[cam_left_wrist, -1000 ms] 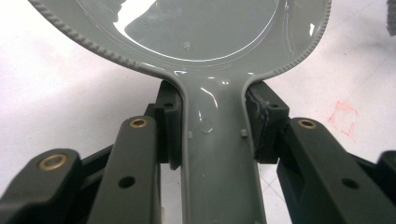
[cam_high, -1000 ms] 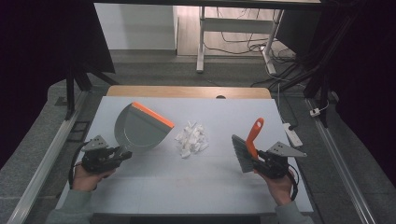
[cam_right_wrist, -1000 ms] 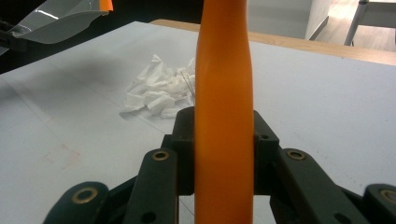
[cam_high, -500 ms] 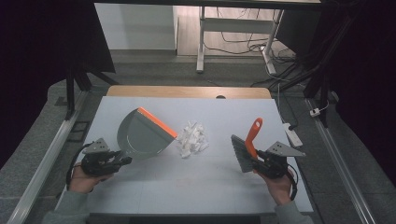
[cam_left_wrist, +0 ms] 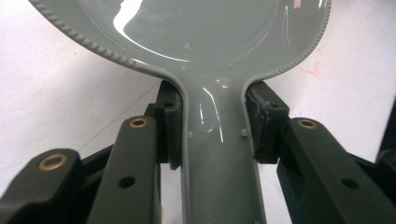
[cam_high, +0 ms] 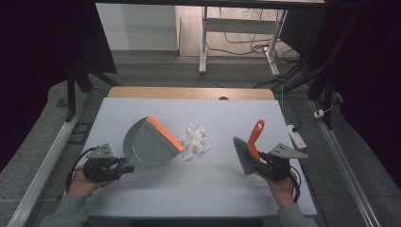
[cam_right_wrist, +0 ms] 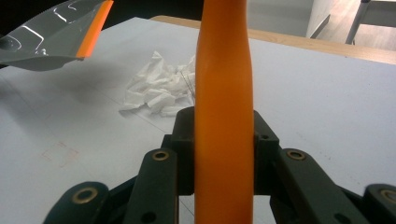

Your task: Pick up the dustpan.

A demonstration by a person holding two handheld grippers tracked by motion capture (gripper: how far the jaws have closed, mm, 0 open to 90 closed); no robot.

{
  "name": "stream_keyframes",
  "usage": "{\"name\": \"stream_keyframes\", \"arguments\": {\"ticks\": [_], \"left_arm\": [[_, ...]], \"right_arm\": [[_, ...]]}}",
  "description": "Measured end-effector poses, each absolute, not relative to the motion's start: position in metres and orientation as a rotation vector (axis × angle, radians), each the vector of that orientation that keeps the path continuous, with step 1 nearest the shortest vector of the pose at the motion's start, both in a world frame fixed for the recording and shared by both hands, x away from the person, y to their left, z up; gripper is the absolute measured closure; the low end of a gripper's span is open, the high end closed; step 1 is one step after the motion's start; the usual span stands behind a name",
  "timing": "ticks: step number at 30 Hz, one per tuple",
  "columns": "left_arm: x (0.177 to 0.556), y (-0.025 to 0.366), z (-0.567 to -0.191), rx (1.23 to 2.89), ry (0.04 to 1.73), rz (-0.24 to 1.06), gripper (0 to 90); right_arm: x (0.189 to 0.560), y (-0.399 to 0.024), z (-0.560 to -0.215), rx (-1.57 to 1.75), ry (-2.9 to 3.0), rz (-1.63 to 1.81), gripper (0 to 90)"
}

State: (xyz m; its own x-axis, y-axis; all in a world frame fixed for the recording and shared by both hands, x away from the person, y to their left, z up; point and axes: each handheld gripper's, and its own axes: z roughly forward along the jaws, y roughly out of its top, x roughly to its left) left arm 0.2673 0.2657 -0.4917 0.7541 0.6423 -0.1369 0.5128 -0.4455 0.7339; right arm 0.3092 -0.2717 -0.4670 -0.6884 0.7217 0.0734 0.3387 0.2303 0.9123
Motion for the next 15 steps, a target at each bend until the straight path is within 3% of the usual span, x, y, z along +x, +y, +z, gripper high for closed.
{"name": "stream_keyframes", "arguments": {"ticks": [15], "left_arm": [[0.267,0.265,-0.496,2.229,0.82,0.07,61.3]], "right_arm": [[0.321,-0.27,-0.466,1.005,2.118,1.447,70.1]]}}
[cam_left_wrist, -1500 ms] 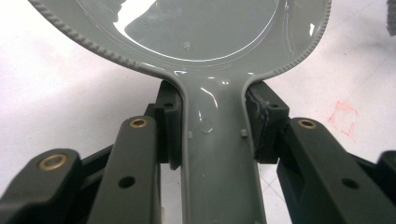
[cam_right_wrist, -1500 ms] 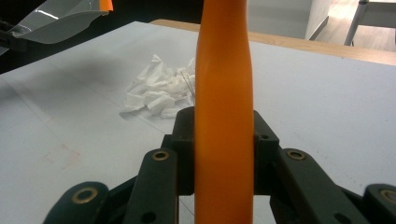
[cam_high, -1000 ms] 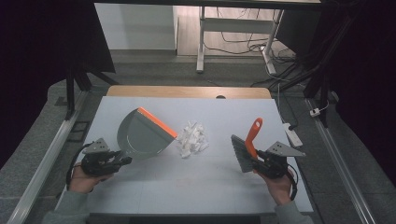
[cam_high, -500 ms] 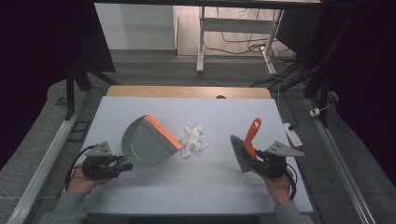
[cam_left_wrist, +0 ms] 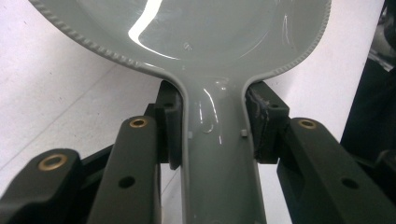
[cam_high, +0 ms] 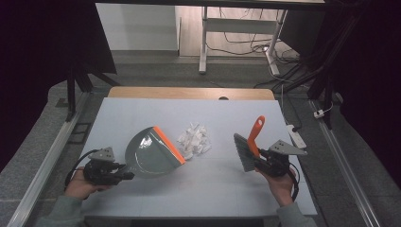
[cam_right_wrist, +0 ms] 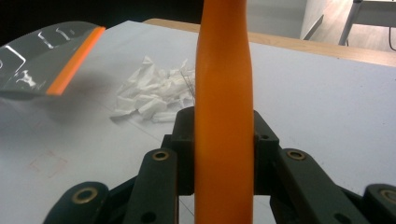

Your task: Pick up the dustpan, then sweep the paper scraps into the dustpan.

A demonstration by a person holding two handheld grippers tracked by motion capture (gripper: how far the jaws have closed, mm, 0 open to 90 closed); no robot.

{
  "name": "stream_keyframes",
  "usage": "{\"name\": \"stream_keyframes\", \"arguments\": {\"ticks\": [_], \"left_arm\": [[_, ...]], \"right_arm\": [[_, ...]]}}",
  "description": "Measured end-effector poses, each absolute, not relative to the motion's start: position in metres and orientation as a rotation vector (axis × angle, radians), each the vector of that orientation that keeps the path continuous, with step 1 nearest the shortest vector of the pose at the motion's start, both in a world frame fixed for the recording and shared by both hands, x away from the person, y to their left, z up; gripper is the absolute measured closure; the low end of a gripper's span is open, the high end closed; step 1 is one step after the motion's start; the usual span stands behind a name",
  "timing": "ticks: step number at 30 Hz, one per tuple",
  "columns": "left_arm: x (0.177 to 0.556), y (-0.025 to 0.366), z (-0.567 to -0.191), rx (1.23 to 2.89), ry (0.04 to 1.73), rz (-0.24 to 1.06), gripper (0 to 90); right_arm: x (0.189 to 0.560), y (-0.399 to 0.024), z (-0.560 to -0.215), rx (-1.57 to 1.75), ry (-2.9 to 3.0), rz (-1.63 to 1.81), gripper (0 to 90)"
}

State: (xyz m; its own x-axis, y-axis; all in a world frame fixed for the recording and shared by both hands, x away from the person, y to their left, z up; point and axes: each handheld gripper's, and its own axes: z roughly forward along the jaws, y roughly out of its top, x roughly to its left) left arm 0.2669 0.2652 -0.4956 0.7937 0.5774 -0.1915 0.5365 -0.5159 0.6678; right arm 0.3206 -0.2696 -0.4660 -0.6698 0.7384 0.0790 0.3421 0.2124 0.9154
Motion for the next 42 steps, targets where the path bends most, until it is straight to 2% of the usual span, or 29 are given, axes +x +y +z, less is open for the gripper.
{"name": "stream_keyframes", "arguments": {"ticks": [11,22,42], "left_arm": [[0.267,0.263,-0.498,2.249,0.839,0.058,61.3],[0.268,0.258,-0.501,2.28,0.84,0.046,61.3],[0.272,0.254,-0.506,2.275,0.83,-0.002,61.2]], "right_arm": [[0.343,-0.252,-0.459,1.013,2.082,1.472,70.1],[0.372,-0.215,-0.454,0.975,2.094,1.454,70.1],[0.399,-0.196,-0.451,1.042,2.133,1.417,70.2]]}}
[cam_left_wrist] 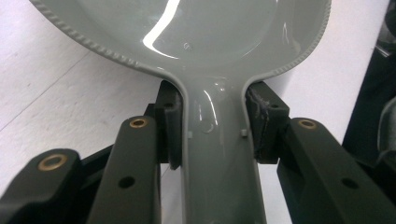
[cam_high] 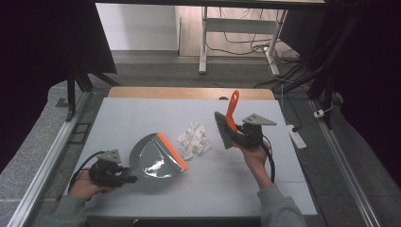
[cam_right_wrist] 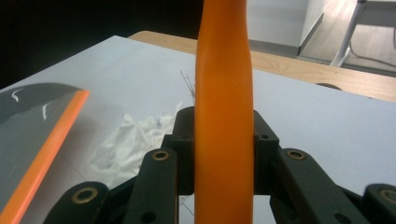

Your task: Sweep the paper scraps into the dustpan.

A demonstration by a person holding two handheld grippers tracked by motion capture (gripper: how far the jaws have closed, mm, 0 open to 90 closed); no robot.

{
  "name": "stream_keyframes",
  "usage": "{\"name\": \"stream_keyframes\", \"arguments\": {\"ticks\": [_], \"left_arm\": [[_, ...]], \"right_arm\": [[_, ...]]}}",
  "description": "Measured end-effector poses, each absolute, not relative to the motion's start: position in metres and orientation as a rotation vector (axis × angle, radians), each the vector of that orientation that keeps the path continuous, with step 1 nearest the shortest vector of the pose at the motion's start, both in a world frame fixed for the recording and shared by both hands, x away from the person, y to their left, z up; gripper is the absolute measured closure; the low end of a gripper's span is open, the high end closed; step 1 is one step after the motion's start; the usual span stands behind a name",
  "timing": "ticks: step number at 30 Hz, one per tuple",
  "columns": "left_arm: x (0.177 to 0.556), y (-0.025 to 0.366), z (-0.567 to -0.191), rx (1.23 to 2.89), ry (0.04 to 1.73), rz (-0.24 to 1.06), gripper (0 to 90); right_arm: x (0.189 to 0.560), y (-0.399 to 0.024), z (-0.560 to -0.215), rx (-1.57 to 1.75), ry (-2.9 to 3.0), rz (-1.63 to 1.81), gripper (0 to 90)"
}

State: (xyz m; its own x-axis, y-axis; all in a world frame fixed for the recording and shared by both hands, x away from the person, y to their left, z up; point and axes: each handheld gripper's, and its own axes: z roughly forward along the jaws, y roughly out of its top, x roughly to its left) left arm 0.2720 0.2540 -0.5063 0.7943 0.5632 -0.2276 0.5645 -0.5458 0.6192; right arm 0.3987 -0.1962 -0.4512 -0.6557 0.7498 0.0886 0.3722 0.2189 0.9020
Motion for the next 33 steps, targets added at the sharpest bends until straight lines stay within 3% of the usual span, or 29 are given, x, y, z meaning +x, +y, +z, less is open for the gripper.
{"name": "stream_keyframes", "arguments": {"ticks": [15,33], "left_arm": [[0.272,0.254,-0.506,2.265,0.851,-0.002,61.2],[0.277,0.25,-0.51,2.269,0.864,-0.047,61.2]], "right_arm": [[0.434,-0.155,-0.425,1.009,2.22,1.219,70.2],[0.462,-0.134,-0.442,1.059,2.25,1.167,70.1]]}}
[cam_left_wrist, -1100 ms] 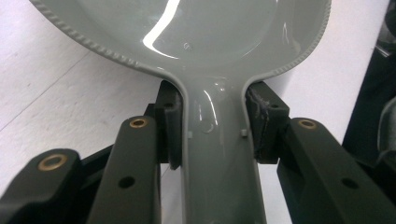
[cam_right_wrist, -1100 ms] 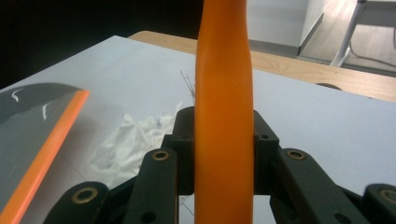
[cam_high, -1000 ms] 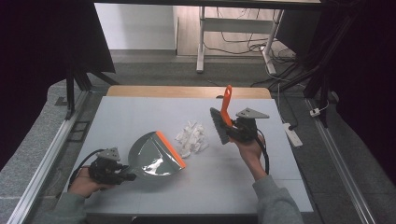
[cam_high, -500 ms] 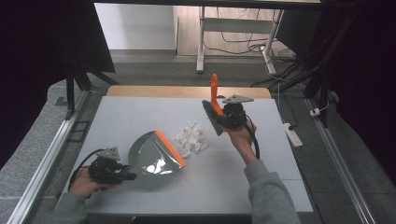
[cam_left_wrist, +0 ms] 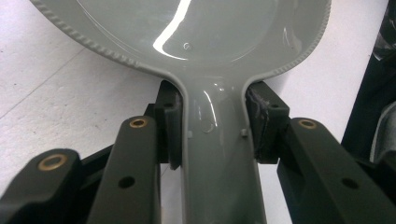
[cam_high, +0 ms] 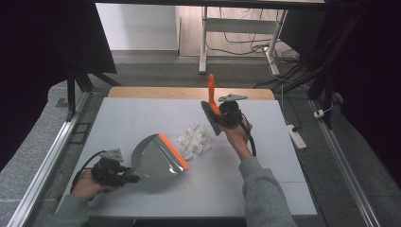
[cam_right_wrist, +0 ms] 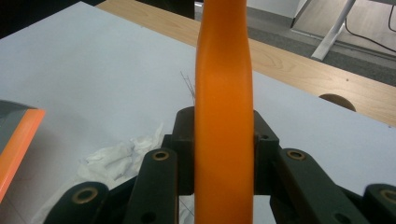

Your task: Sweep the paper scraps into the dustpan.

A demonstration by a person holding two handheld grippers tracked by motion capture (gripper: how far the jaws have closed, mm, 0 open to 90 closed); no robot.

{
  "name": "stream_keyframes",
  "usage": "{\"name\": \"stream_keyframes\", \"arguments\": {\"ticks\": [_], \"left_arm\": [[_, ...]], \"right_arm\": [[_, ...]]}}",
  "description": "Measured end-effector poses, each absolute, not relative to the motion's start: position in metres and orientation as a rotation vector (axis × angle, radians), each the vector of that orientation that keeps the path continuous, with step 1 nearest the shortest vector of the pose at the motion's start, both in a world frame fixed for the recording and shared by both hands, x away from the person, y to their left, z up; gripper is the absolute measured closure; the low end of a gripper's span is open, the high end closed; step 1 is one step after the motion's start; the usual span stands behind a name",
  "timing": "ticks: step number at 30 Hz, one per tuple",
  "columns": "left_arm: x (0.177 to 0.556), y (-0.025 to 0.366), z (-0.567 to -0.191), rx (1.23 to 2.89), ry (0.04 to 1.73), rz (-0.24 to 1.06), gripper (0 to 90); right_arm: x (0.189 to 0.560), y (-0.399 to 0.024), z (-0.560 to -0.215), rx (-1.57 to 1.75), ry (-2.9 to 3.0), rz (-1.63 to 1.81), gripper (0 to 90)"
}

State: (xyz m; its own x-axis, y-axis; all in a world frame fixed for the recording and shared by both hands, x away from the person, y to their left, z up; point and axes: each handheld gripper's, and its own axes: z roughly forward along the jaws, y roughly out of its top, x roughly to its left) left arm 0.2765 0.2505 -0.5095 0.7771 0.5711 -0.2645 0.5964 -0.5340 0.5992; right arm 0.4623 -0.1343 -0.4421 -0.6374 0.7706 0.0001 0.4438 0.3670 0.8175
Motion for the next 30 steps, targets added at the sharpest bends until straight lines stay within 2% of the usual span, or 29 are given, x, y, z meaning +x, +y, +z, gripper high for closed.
{"name": "stream_keyframes", "arguments": {"ticks": [19,30], "left_arm": [[0.281,0.249,-0.515,2.309,0.882,-0.091,61.2],[0.284,0.245,-0.518,2.319,0.868,-0.1,61.1]], "right_arm": [[0.485,-0.119,-0.466,1.082,2.312,1.026,70.2],[0.493,-0.109,-0.469,1.135,2.335,0.989,70.3]]}}
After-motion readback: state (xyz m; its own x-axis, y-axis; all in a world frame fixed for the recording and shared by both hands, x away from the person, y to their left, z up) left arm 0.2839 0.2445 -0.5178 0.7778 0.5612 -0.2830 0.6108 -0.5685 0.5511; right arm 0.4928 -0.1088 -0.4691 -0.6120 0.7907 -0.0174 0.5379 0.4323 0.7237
